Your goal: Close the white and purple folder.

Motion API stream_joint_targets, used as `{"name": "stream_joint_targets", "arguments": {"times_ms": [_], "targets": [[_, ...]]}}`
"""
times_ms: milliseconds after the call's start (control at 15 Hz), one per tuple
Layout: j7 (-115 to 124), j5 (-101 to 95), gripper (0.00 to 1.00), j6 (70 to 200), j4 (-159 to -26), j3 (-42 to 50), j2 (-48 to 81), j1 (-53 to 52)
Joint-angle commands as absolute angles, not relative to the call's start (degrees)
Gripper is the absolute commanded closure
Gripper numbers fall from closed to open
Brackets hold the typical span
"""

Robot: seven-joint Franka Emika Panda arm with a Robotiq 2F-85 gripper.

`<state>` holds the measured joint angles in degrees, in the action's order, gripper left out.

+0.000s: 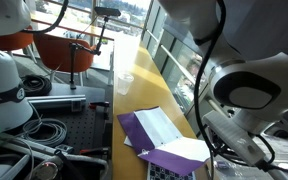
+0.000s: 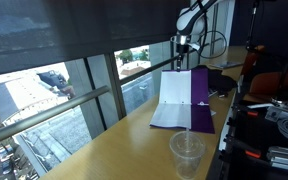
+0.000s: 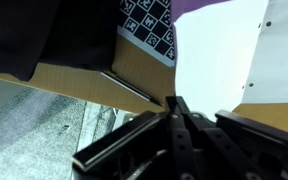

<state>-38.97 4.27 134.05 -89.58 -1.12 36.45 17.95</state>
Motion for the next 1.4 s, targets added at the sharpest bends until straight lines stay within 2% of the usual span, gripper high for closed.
{"name": "stream_joint_targets", "arguments": {"times_ms": [0, 1267, 1333], "targets": [[-38.41, -0.15, 1.00, 135.24, -92.17, 1.29, 29.77, 16.51], [-32.38, -7.35, 1.00, 141.10, -109.05, 0.88, 21.37, 9.11], [-31.50, -6.96, 0.81, 141.83, -110.48, 0.58, 21.02, 8.49]]}}
